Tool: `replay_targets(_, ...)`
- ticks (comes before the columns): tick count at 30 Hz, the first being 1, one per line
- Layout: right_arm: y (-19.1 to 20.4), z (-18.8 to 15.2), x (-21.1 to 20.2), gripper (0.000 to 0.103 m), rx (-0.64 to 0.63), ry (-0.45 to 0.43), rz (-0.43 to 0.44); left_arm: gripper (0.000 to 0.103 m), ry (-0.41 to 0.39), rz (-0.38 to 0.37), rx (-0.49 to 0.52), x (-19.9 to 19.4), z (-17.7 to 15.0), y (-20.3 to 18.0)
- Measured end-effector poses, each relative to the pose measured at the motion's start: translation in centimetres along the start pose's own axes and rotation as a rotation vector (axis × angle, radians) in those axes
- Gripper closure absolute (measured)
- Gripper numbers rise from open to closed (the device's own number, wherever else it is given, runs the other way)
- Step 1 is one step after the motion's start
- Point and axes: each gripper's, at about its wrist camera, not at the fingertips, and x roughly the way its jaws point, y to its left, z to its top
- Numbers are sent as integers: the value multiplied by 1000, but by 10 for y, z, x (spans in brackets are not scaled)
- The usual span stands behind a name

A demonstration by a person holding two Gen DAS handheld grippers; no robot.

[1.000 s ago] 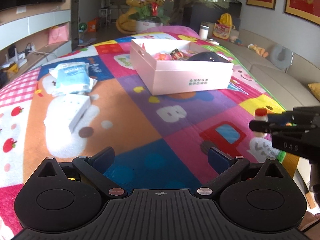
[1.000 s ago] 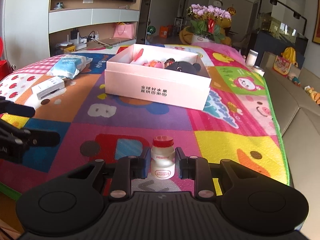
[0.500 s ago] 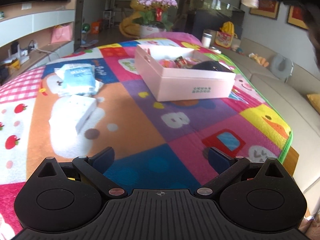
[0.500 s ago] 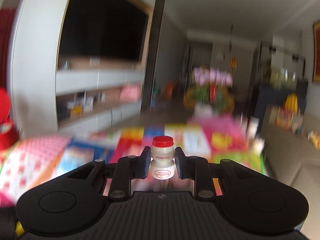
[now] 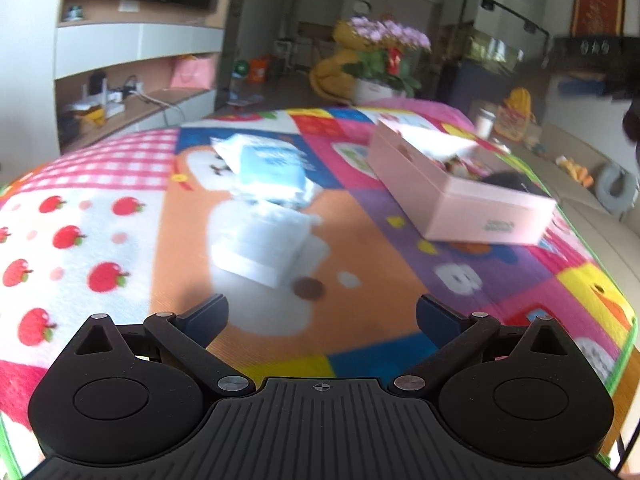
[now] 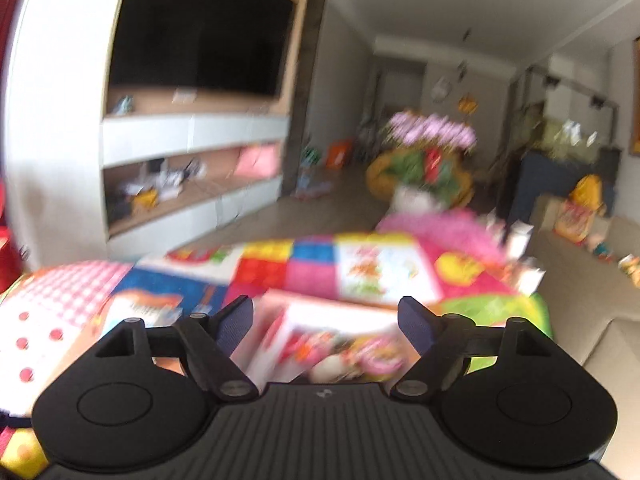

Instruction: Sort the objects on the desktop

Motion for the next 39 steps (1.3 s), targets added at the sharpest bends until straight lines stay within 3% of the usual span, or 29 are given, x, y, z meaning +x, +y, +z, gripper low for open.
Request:
replay_targets(4, 34, 0, 43, 13, 18, 137, 158, 0, -37, 29, -31, -4, 5, 16)
replay_targets(6, 62, -1, 71, 2, 32, 223, 254, 0, -44, 40, -50, -6, 6, 25)
replay_targets(8, 91, 0, 103, 1, 31, 290, 327, 0, -43, 50, -65, -7, 6, 33)
replay_targets(13, 164, -4, 169, 1, 40, 403, 360, 0, -37, 72, -92, -10, 4, 44)
replay_targets(14, 172, -5, 180, 5, 42, 416, 347, 0, -36, 77, -97, -11, 4, 46)
replay_targets(17, 183, -9, 203, 45, 19, 495, 364, 0, -35, 82, -108, -13, 4, 49)
replay_targets(21, 161, -1, 175, 48, 53, 444, 381, 0, -27, 75, -95, -13, 3, 44)
replay_targets(25, 114, 2, 105, 48, 71, 332, 418, 0, -16, 38, -71, -11, 3, 28)
replay_targets(28, 74, -15, 52, 48, 73, 291, 413, 0, -5, 16, -49, -7, 4, 14)
replay_targets(37, -1, -118, -35, 46, 109, 391, 279, 0, 40, -61, 40, 6, 7, -36)
replay_targets(39, -17, -126, -43, 35, 158, 383, 248, 0, 53, -69, 67, 9, 7, -46)
